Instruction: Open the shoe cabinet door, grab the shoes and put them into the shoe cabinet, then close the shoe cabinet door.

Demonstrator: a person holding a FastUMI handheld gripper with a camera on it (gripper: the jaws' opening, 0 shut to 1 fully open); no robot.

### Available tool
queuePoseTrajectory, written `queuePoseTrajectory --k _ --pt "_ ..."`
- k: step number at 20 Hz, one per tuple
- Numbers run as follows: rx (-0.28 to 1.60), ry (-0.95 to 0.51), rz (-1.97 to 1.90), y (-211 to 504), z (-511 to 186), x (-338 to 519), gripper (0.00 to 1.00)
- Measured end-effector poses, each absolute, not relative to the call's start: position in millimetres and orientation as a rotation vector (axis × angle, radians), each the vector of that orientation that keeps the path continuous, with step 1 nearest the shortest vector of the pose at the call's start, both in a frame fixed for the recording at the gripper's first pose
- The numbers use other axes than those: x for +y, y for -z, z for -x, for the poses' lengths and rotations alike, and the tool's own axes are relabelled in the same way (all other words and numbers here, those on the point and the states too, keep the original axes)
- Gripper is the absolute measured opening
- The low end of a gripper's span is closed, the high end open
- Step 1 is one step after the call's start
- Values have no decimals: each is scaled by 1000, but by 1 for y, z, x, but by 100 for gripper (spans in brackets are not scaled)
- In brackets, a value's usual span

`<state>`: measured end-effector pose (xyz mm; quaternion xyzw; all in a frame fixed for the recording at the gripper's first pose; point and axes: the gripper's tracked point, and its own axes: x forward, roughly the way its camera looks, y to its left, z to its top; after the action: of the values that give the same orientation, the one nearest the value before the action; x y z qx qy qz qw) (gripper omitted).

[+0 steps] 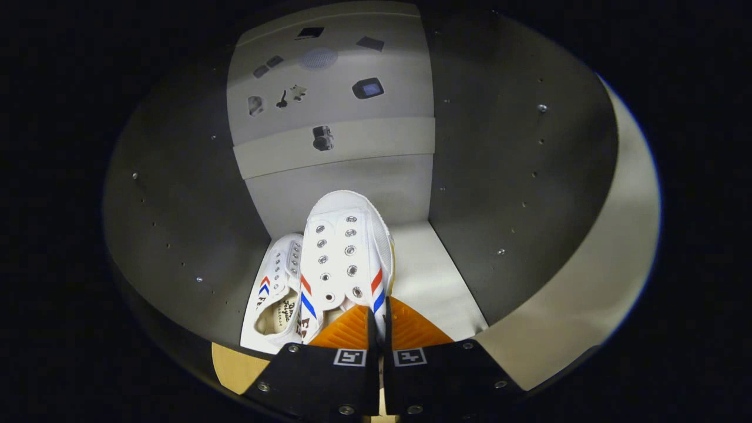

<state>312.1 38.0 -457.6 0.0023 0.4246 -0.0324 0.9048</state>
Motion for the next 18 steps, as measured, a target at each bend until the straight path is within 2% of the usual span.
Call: queuePoseTrajectory --k 18 --pt "1045 107 -62 529 -351 36 5"
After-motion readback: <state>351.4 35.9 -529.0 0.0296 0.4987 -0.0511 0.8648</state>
